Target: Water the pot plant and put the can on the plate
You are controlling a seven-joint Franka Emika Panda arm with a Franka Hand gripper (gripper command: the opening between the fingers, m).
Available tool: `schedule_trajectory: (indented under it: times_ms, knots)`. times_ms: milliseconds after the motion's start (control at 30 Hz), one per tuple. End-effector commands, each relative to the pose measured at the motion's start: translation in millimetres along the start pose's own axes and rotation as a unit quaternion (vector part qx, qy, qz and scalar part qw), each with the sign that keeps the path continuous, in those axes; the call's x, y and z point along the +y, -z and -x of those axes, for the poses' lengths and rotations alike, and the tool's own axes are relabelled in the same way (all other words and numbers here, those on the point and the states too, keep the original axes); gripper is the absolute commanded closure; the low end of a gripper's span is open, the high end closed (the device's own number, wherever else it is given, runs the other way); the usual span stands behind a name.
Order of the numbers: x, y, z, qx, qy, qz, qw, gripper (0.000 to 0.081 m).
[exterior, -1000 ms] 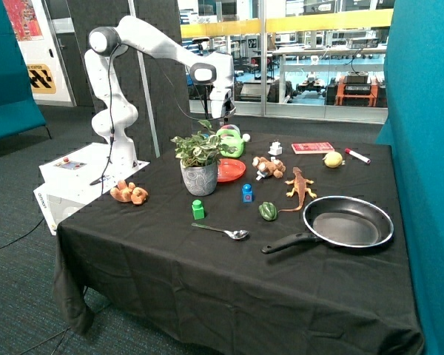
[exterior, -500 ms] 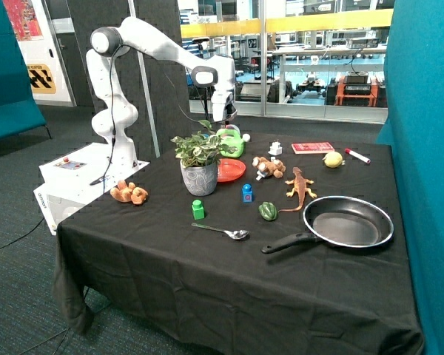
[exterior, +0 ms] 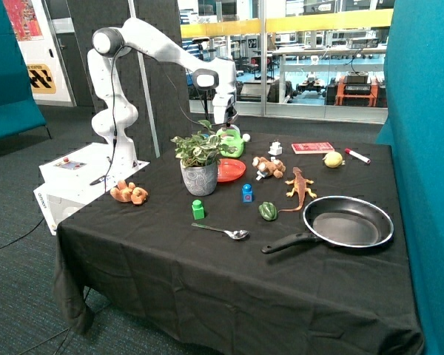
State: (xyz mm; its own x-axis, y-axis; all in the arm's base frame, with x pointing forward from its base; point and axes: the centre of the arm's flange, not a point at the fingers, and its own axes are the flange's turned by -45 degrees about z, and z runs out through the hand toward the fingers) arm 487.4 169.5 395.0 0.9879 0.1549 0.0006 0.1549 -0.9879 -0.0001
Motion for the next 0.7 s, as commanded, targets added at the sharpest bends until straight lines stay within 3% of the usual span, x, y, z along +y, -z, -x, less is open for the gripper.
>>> schedule_trajectory:
  times_ms: [0,667]
  knots:
    - [-1.8,-3.9,-2.7,-0.0003,0.003,0.00003,1.0,0.0379]
    - [-6.0,-9.9,-3.5,-0.0003,0.008,0.00003,1.0,0.04]
